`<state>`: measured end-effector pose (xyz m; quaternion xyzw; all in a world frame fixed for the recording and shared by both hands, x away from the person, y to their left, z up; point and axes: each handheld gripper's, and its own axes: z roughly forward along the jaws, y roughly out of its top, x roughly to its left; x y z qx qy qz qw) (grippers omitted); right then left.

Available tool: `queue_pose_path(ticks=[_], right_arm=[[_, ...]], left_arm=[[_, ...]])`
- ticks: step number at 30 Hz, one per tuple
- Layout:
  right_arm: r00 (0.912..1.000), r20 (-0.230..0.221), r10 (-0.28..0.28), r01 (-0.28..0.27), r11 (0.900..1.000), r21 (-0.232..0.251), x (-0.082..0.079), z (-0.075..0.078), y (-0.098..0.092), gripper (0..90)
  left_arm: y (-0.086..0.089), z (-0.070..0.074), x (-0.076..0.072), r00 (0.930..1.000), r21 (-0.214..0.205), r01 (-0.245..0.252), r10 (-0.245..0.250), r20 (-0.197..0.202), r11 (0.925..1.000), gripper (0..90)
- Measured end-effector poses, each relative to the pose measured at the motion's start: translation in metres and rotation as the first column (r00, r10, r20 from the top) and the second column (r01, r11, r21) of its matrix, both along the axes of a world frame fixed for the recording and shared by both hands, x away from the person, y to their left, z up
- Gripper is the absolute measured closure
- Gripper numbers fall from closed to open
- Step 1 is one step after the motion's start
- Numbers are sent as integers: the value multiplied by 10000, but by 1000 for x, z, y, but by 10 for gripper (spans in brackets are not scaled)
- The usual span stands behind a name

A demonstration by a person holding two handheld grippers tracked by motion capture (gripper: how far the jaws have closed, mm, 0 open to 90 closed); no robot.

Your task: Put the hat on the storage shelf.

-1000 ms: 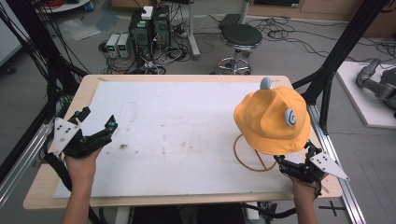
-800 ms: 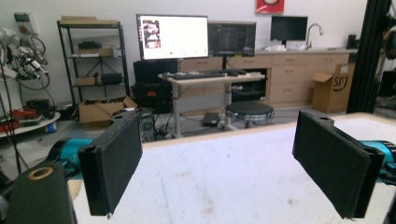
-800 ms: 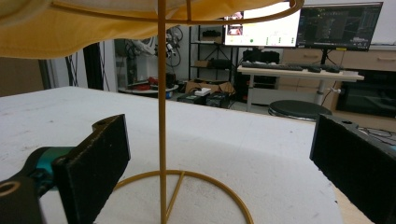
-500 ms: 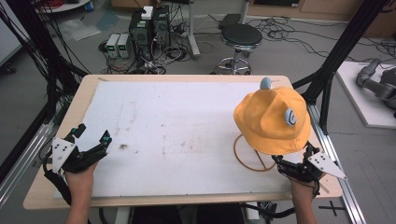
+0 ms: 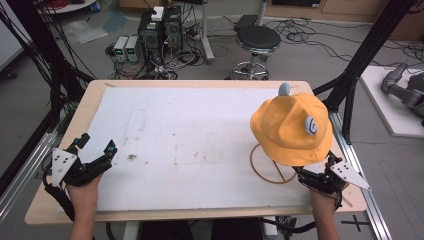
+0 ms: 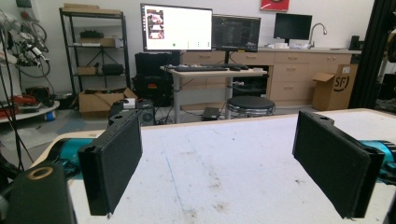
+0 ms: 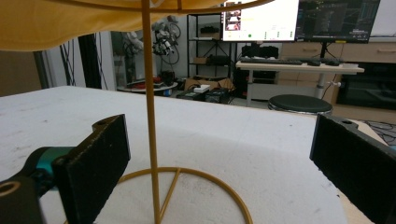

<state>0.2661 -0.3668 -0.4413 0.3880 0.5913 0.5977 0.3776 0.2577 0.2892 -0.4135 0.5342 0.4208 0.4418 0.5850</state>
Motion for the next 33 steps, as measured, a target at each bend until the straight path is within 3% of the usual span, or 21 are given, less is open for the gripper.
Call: queue_pose_path(ticks=[13, 33], right_arm=[[9998, 25, -206, 205, 9996, 196, -11, 4, -5, 45], [9999, 103, -117, 116, 9999, 110, -5, 2, -2, 45]], left_arm=[[-5, -3, 5, 9997, 136, 44, -41, -241, 9999, 162], [-1, -4, 3, 9994, 220, 36, -28, -356, 9998, 162]])
